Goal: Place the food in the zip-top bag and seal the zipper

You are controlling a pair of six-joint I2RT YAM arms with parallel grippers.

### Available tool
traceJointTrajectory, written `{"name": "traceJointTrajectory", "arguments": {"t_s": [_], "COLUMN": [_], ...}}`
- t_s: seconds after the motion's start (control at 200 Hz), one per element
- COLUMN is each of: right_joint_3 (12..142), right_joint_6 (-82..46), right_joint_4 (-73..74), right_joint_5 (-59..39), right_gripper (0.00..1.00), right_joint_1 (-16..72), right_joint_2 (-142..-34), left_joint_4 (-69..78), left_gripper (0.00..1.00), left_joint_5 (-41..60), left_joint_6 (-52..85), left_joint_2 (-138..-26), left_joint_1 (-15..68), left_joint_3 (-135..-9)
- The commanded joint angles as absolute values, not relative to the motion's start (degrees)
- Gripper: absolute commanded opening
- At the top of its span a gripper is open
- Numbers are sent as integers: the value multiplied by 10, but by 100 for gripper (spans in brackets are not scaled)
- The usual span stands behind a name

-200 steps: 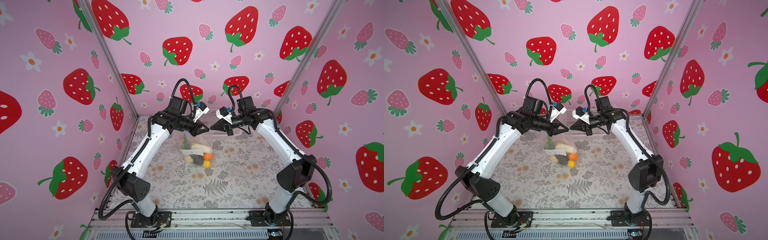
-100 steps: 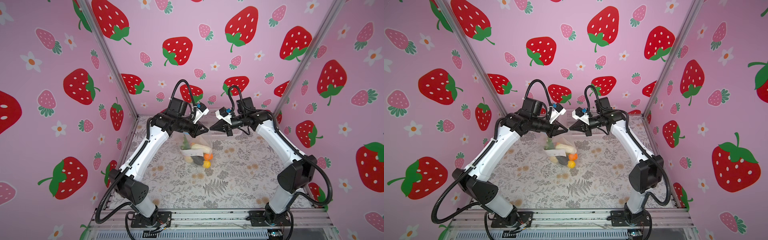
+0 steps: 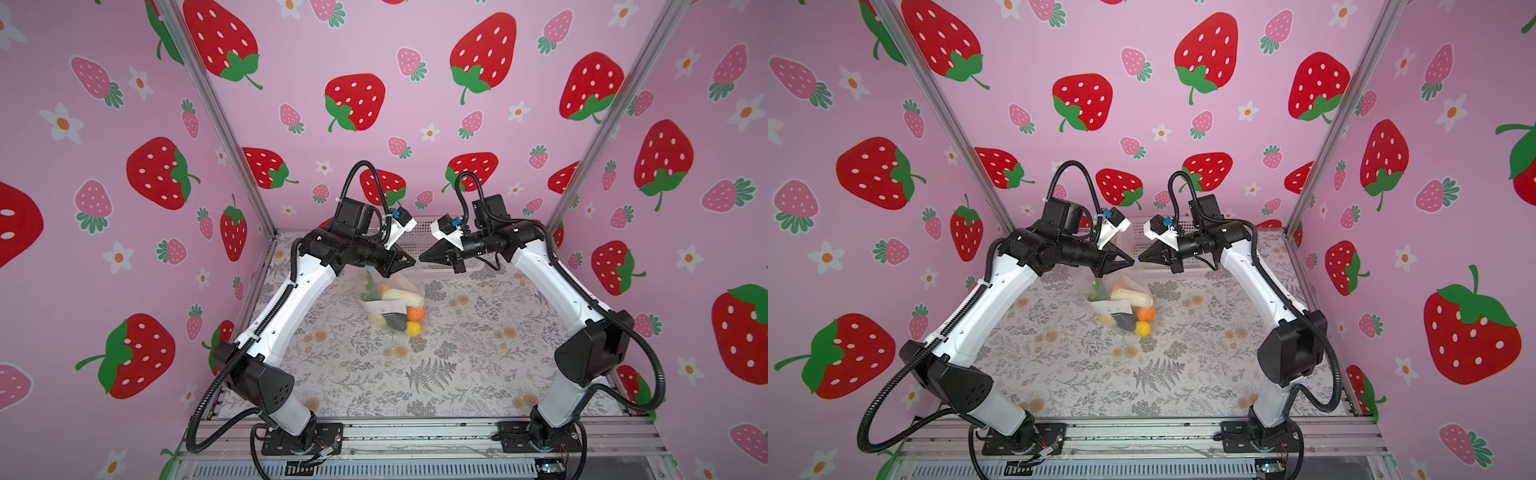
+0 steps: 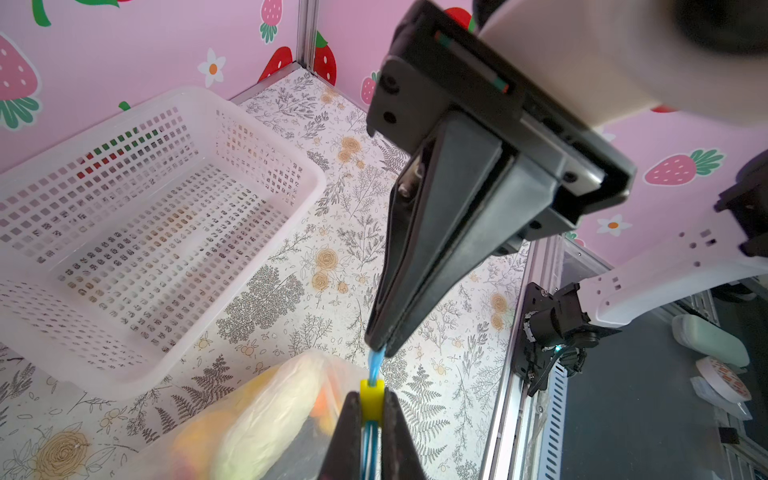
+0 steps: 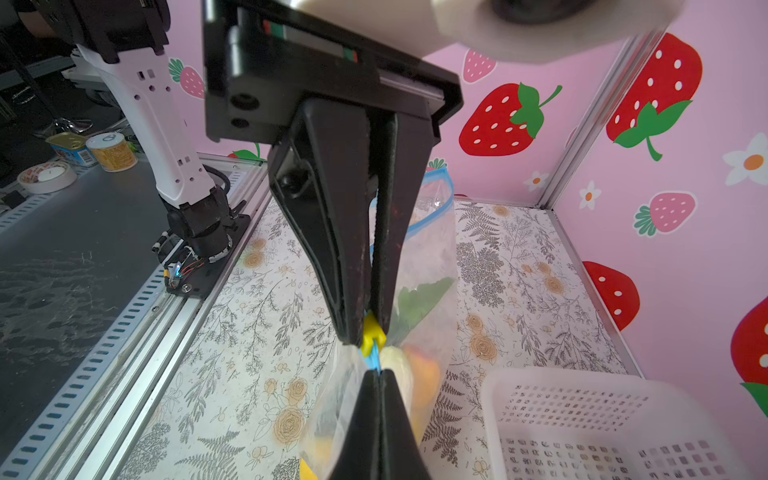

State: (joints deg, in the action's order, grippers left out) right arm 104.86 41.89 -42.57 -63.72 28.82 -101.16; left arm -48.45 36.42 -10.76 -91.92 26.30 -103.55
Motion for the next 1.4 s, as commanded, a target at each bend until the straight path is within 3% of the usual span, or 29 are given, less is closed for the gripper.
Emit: {"name": "traceJointTrajectory", "arguments": {"t_s": [0.0, 0.04, 0.095, 0.13, 0.23, 0.41, 0.58, 0.7, 0.835, 1.025, 1.39], "right_joint_3": [1068, 1064, 1050, 1040, 1010, 987, 969, 947, 934, 941, 949], "right_joint_6": [435, 432, 430, 428, 420, 395, 327, 302, 271, 270, 276], "right_joint_4": [-445, -439, -426, -414, -385, -346, -280, -230, -192, -175, -183], "right_joint_5": [-649, -658, -673, -681, -705, -749, -768, -773, -778, -782, -785], "right_gripper": [0, 0, 27, 36, 48, 61, 59, 46, 39, 37, 25], "right_joint_1": [279, 279, 279, 279, 278, 278, 283, 287, 292, 297, 306], "right_joint_2": [-1004, -1003, -996, -990, -977, -978, -988, -982, -983, -993, -1007], "left_joint_4": [-506, -506, -506, -506, -500, -491, -482, -480, -481, -479, -478], "left_gripper": [0, 0, 0, 0, 0, 0, 0, 0, 0, 0, 0], "left_joint_5": [346, 349, 351, 354, 357, 357, 360, 362, 361, 360, 359], "left_joint_6": [-117, -116, -116, -115, -118, -122, -121, -120, -120, -120, -119], "left_joint_2": [-898, -898, -900, -900, -897, -889, -883, -881, -880, -878, -881], "left_joint_1": [255, 257, 258, 259, 261, 262, 262, 264, 265, 267, 271], "left_joint_3": [-1028, -1030, -1032, -1033, -1029, -1019, -1014, -1012, -1014, -1014, -1017]}}
